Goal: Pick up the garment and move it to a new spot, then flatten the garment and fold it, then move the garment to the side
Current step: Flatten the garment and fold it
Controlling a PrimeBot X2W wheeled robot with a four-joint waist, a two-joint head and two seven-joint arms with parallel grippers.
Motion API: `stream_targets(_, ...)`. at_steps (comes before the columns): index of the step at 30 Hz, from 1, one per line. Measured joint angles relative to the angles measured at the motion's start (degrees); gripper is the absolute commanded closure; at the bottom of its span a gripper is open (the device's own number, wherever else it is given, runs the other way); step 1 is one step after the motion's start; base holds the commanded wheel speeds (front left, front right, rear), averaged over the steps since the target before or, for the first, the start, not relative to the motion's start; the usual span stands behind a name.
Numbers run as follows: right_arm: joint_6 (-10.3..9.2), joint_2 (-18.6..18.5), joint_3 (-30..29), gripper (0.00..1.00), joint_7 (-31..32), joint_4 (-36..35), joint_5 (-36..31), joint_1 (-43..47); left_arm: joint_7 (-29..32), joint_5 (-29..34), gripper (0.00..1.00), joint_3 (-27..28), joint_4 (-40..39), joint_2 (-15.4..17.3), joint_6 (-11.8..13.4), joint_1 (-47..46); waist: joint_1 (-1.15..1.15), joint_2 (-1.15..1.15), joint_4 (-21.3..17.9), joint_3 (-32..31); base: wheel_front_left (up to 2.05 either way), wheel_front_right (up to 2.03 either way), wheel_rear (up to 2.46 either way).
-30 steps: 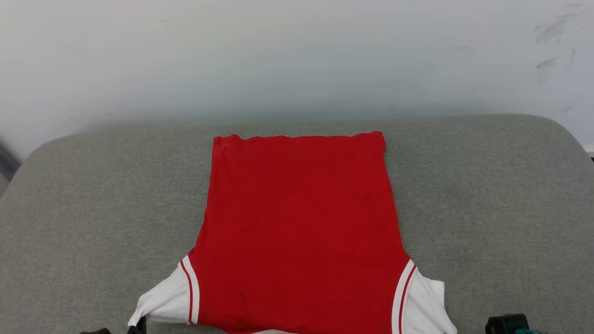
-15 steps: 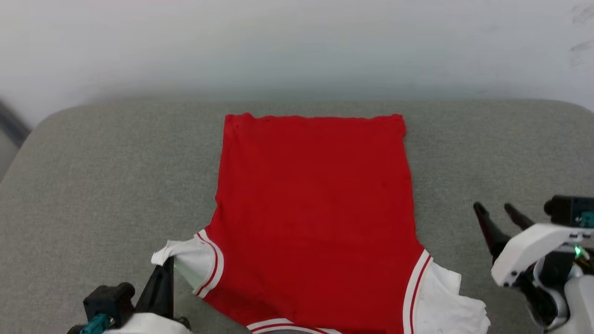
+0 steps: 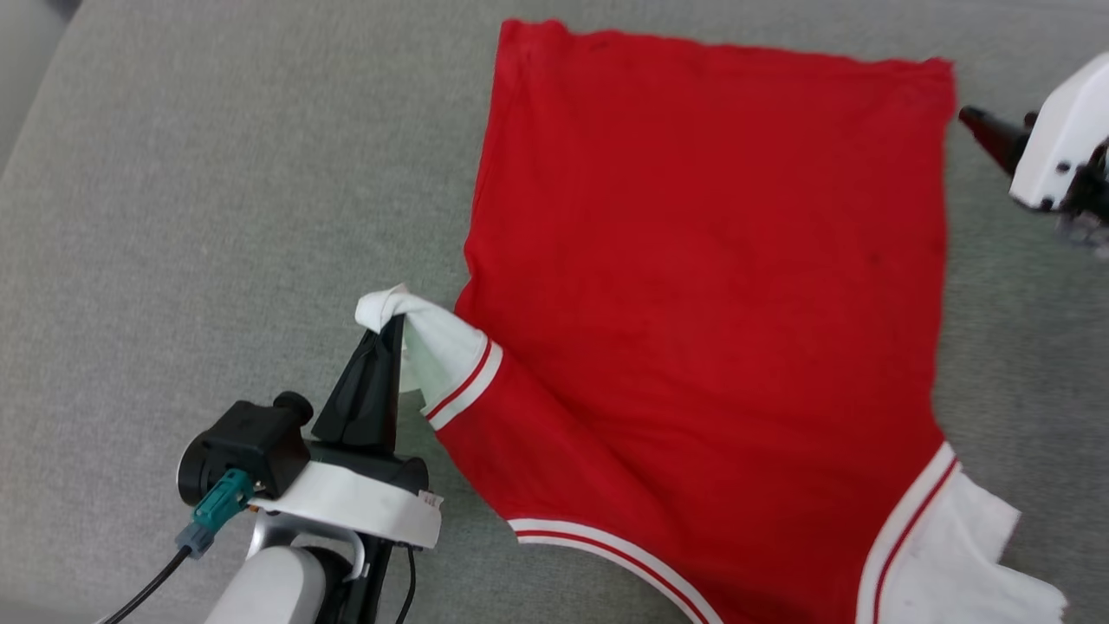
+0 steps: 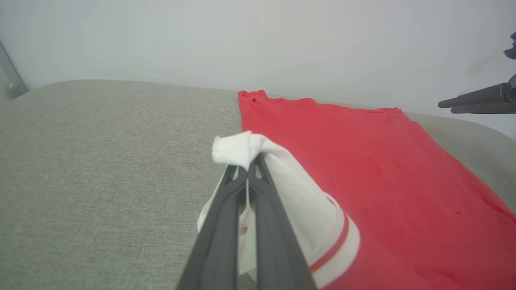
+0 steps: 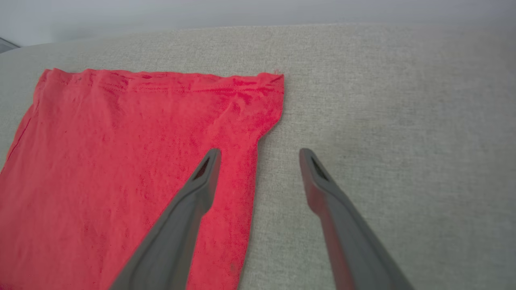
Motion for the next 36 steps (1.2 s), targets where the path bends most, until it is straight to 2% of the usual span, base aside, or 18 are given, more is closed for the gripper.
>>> stream_targets(8, 0.00, 0.0, -0.3, 0.00, 2.9, 7.1, -3.5, -9.5, -1.0, 0.6, 1.00, -1.1, 0.3, -0.4, -1.6, -3.8, 0.00, 0.00, 3.7, 7.8, 0.00, 0.00, 0.00)
stream_targets(14, 0.01, -0.4, -1.6, 0.00, 5.0, 12.5, -4.2, -13.5, -1.5, 0.9, 1.00, -1.6, 1.0, -0.6, -2.0, -4.8, -0.01, 0.00, 5.7, 10.6, 0.00, 0.00, 0.00)
stream_targets(15, 0.01, -0.4, -2.0, 0.17, 5.3, 13.5, -4.5, -14.0, -1.5, 0.9, 1.00, -1.7, 1.1, -0.6, -2.0, -4.8, -0.02, 0.00, 5.9, 10.7, 0.00, 0.00, 0.00)
stream_targets(16, 0.01, -0.4, -2.0, 0.77, 5.7, 14.2, -4.8, -14.5, -1.6, 0.9, 1.00, -1.7, 1.3, -0.5, -2.0, -4.8, -0.02, 0.00, 6.0, 10.7, 0.00, 0.00, 0.00)
stream_targets(17, 0.00, -0.3, -2.0, 1.00, 5.8, 14.5, -5.1, -14.8, -1.6, 0.9, 1.00, -1.7, 1.4, -0.5, -2.0, -4.8, -0.02, 0.00, 6.0, 10.7, 0.00, 0.00, 0.00)
stream_targets(22, -0.02, 0.6, -0.4, 1.00, 4.1, 15.5, -5.8, -15.3, -1.6, 0.9, 1.00, -1.5, 2.3, -0.4, -1.7, -4.8, -0.02, 0.00, 5.5, 10.3, 0.00, 0.00, 0.00)
stream_targets(28, -0.01, 0.7, 6.1, 1.00, 2.8, 13.3, -6.3, -15.1, -1.5, 0.5, 1.00, -1.2, 3.7, 0.1, -1.4, -4.7, -0.01, 0.00, 3.6, 8.5, 0.00, 0.00, 0.00)
stream_targets(32, 0.00, -1.3, 9.2, 1.00, 1.1, 8.5, -2.0, -11.7, -1.5, 0.2, 1.00, -0.7, 5.2, 0.6, -0.9, -3.2, -0.01, 0.00, 2.0, 6.0, 0.00, 0.00, 0.00)
stream_targets(36, 0.00, -4.9, 12.7, 1.00, 0.5, 2.7, 1.5, -3.6, -1.2, -0.7, 1.00, 0.4, 6.4, 1.5, -0.1, -1.1, -0.01, 0.00, 0.1, 2.8, 0.00, 0.00, 0.00)
